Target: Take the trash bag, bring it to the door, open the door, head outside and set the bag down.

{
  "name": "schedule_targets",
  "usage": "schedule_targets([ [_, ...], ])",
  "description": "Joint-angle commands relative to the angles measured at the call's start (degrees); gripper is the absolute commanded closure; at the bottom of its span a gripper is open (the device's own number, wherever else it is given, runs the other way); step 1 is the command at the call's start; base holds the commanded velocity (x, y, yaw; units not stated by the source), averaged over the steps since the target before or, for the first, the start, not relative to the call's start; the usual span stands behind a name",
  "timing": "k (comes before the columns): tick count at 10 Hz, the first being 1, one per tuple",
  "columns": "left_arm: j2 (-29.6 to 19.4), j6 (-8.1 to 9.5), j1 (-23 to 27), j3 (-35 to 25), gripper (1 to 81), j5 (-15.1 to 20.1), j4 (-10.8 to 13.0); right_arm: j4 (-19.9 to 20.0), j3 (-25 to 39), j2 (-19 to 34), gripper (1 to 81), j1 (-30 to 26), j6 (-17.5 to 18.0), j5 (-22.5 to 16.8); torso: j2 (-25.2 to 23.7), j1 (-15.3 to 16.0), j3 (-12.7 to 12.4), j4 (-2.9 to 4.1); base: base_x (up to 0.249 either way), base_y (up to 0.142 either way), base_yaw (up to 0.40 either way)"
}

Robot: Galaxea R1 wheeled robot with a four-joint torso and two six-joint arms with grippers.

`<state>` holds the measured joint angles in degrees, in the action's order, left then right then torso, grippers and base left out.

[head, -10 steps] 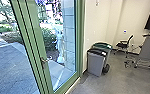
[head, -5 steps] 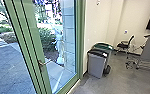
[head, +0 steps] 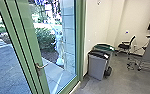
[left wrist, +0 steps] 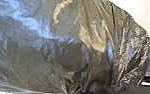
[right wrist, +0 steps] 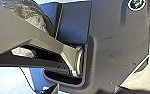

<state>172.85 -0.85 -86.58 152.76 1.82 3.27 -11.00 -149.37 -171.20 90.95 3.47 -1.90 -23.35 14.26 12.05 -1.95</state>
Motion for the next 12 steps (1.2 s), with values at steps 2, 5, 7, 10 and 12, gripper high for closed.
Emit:
schedule_targets([
  [2,0.04,-0.38,2.15,-0.27,81.1,3.37,0.51,-0.25,-0.03,-0.04,1.0,-1.96,-0.31,-3.37,0.0,0.0,0.0,0.0,0.135,0.0,0.0],
  [5,0.04,-0.38,2.15,-0.27,81.1,3.37,0.51,-0.25,0.05,-0.13,1.0,-2.13,-0.31,-3.37,0.0,0.0,0.0,0.0,0.135,0.0,0.0],
  [7,0.13,-0.38,2.15,-0.27,81.1,3.37,0.51,-0.34,0.05,-0.13,1.0,-2.13,-0.4,-3.37,0.0,0.0,0.0,0.0,0.135,0.0,0.0],
  [10,0.13,-0.38,2.15,-0.27,81.1,3.37,0.51,-0.52,0.06,-0.22,1.0,-1.96,-0.4,-3.37,0.0,0.0,0.0,0.0,0.135,0.0,0.0],
  [12,0.13,-0.38,2.15,-0.27,81.1,3.37,0.51,-0.61,-0.03,-0.3,1.0,-2.04,-0.4,-3.37,0.0,0.02,0.0,0.0,0.135,0.0,0.0],
])
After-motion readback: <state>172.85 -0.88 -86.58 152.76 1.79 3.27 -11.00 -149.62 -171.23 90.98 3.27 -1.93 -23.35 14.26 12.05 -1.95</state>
